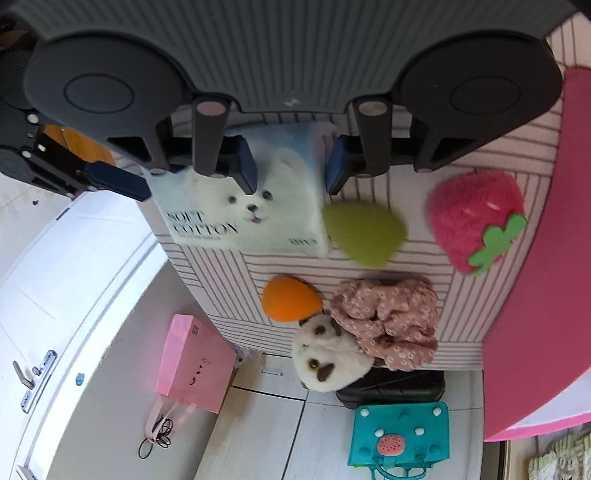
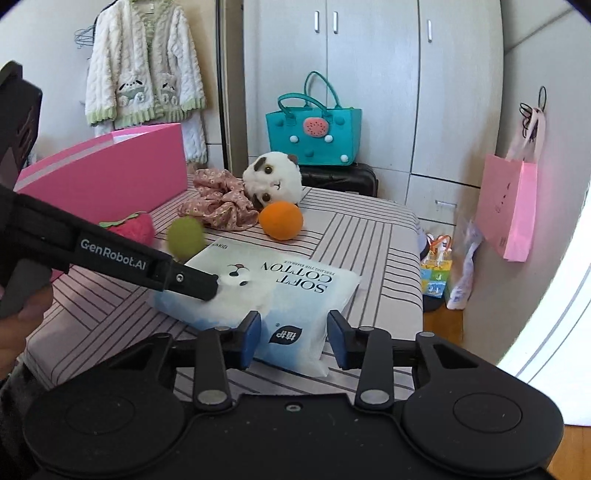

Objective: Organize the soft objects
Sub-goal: 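Move the left tool to the SOFT COTTON tissue pack and grasp it, then lift the tissue pack with the left tool and carry it over the pink box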

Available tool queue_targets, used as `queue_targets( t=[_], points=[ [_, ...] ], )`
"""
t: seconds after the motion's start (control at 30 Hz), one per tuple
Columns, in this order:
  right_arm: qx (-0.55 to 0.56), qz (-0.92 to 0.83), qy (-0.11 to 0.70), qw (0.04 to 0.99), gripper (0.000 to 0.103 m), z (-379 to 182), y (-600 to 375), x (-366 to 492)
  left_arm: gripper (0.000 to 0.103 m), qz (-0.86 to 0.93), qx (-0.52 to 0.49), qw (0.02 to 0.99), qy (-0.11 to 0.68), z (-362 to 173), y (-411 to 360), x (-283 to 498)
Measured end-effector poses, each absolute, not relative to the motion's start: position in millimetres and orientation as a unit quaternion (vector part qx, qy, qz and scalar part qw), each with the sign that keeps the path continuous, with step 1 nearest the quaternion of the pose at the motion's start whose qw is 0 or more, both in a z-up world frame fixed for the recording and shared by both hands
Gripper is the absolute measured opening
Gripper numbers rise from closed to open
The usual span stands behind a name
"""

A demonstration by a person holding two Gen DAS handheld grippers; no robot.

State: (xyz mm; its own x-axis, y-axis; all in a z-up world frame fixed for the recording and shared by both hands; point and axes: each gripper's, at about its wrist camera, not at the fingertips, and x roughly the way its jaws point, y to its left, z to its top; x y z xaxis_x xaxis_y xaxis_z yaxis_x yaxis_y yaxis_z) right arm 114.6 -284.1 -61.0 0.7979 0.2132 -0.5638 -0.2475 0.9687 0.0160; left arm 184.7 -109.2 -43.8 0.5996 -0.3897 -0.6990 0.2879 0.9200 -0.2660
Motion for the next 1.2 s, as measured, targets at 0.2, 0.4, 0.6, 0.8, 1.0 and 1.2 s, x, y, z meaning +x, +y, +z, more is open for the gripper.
queue_targets(
  t=[0.2, 0.4, 0.6, 0.8, 1.0, 1.2],
  points=[
    [0.058, 0.113, 0.323, 0.938, 0.053, -63, -301, 133, 0.037, -0.199, -0.082, 0.886, 0.41, -48, -103, 195],
    [0.108, 0.124, 0.339, 0.926, 0.047, -70, -306, 140, 0.033, -0.213, -0.088, 0.884, 0.408, -50, -105, 195],
    [0.106, 0.118, 0.361, 0.919, 0.046, -69, -304, 144, 0.035, -0.211, -0.091, 0.881, 0.414, -50, -105, 200],
    [0.093, 0.109, 0.361, 0.921, 0.044, -64, -297, 141, 0.028, -0.217, -0.091, 0.885, 0.403, -49, -105, 194],
    [0.071, 0.1, 0.359, 0.925, 0.044, -55, -290, 134, 0.027, -0.239, -0.08, 0.886, 0.389, -35, -104, 181],
    [0.069, 0.099, 0.346, 0.93, 0.046, -38, -289, 122, 0.028, -0.259, -0.068, 0.889, 0.372, -20, -99, 170]
  ],
)
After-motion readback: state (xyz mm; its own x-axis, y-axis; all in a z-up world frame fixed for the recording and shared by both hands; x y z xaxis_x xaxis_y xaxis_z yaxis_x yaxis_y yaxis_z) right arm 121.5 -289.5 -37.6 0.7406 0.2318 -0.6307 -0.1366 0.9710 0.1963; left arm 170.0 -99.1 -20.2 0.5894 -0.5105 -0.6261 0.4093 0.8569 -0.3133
